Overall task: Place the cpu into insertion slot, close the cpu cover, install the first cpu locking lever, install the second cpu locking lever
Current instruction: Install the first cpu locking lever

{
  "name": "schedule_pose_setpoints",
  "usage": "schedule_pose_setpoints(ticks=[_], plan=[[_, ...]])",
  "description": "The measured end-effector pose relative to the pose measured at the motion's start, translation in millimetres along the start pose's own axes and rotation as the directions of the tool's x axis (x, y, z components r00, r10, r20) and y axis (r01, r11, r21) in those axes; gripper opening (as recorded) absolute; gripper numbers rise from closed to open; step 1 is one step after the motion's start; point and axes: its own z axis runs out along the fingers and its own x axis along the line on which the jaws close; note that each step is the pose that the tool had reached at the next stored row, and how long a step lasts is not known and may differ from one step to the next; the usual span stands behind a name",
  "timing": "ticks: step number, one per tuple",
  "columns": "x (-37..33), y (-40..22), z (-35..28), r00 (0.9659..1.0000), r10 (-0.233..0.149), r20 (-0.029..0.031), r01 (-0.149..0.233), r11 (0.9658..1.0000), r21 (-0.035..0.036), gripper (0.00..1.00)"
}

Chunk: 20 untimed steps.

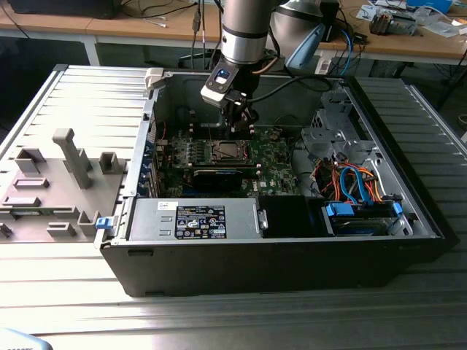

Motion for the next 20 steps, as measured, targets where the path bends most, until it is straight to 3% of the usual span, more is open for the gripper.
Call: schedule_pose_setpoints(ticks=[20], plan=[[0.0,0.0,0.0,0.9996,-0.027,0.0016,0.027,0.9996,-0.0011,0.11]])
